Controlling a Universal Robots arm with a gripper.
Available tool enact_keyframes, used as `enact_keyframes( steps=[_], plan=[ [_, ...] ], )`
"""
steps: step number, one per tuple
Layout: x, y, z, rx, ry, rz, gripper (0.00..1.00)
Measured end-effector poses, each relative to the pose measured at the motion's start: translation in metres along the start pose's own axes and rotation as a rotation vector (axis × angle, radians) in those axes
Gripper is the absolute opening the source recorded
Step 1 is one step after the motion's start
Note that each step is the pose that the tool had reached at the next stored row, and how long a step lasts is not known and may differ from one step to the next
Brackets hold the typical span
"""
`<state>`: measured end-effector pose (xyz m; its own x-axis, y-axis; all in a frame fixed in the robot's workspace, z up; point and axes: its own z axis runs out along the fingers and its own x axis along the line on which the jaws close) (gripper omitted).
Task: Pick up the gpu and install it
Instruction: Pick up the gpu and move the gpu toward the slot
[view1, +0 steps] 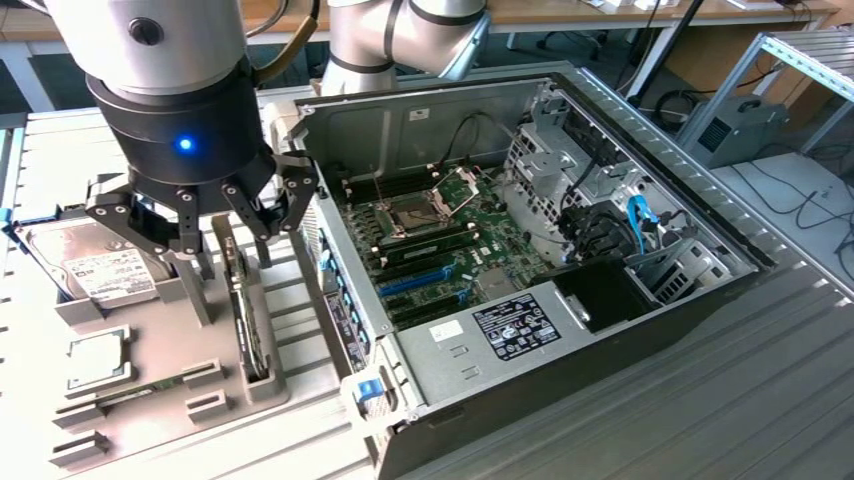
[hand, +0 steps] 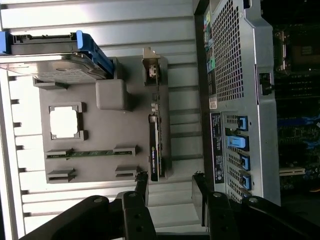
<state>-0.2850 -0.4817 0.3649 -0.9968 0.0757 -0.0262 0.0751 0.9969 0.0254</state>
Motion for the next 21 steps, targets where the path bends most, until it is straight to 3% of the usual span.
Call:
enact_keyframes(
  steps=[5, 7, 21],
  plan=[
    [0.000, 0.0000, 0.0016, 0.0033, -0.0002, 0.000, 0.48],
    [0.000, -0.0001, 0.0057, 0.0099, -0.0007, 0.000, 0.48],
    [0.001, -0.0007, 0.0262, 0.0368, -0.0027, -0.001, 0.48]
  ],
)
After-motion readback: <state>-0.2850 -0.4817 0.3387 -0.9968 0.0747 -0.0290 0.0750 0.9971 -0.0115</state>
